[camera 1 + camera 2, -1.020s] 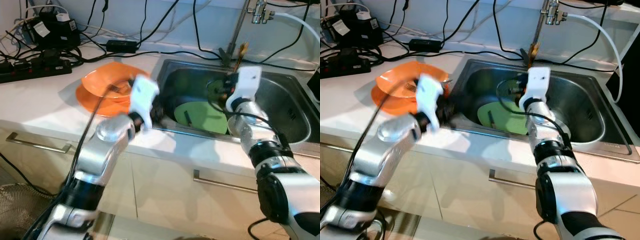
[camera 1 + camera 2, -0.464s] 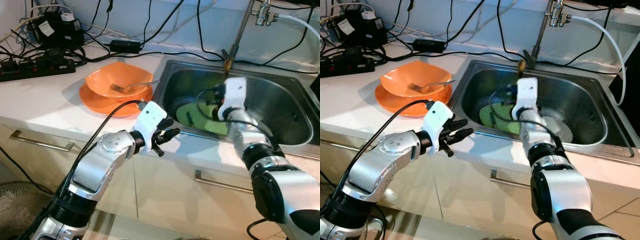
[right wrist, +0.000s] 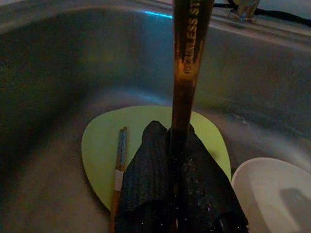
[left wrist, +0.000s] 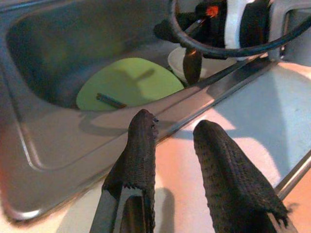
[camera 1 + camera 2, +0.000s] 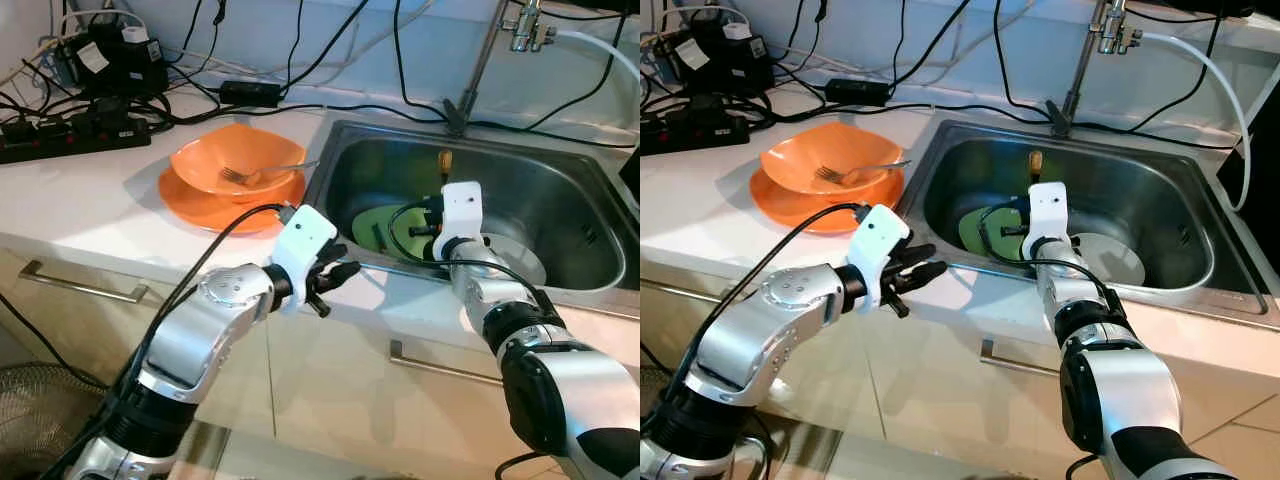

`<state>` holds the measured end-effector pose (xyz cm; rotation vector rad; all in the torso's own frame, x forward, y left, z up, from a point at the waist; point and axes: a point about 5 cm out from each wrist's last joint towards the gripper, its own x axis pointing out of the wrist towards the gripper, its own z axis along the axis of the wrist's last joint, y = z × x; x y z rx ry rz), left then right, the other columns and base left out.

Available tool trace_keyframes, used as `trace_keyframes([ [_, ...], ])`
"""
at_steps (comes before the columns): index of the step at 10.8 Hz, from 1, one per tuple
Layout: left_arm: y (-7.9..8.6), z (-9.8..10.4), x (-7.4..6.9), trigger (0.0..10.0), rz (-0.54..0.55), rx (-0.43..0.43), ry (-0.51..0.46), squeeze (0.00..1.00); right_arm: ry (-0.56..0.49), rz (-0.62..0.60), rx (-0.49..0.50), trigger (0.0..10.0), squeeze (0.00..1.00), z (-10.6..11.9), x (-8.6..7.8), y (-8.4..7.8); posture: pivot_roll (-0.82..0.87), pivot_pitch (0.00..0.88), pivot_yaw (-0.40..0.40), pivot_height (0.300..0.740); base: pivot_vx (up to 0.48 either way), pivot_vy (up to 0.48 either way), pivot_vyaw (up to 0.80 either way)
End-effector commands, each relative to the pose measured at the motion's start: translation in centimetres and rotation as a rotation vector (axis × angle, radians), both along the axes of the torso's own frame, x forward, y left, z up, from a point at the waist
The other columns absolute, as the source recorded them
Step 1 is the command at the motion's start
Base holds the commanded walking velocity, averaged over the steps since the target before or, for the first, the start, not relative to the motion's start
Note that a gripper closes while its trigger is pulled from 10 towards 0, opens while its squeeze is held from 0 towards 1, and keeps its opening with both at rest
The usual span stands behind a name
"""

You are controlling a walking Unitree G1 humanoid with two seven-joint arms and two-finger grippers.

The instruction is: Kitchen organization

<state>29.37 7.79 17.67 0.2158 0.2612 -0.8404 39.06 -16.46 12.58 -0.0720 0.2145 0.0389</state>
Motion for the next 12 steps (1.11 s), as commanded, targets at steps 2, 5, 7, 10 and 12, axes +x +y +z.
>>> trace_keyframes([
  [2, -0.2, 0.2, -0.3, 10.0, 0.001, -0.004, 0.006, 0.0, 0.065, -0.018, 0.0, 10.0, 0.0, -1.4, -0.6, -0.2, 0.31, 0.0, -0.062, 0.74, 0.0, 0.0, 0.0],
  [5, 0.1, 0.0, -0.4, 10.0, 0.017, 0.0, 0.022, 0.0, 0.09, -0.017, 0.006, 10.0, 0.0, -1.9, -0.8, 0.0, 0.32, 0.0, -0.066, 0.74, 0.0, 0.0, 0.0],
  [7, 0.1, 0.0, -0.5, 10.0, 0.023, 0.001, 0.023, 0.0, 0.091, -0.011, 0.01, 10.0, 0.33, -2.0, -0.8, 0.1, 0.32, 0.0, -0.067, 0.74, 0.0, 0.0, 0.0],
  [10, 0.2, 0.0, -0.5, 10.0, 0.03, -0.001, 0.023, 0.0, 0.086, -0.002, 0.007, 10.0, 1.0, -1.9, -0.8, 0.3, 0.32, 0.0, -0.069, 0.74, 0.0, 0.0, 0.0],
  [12, 0.2, 0.0, -0.4, 10.0, 0.034, -0.004, 0.022, 0.0, 0.084, 0.002, 0.003, 10.0, 0.0, -1.8, -0.7, 0.3, 0.32, 0.0, -0.07, 0.74, 0.0, 0.0, 0.0],
])
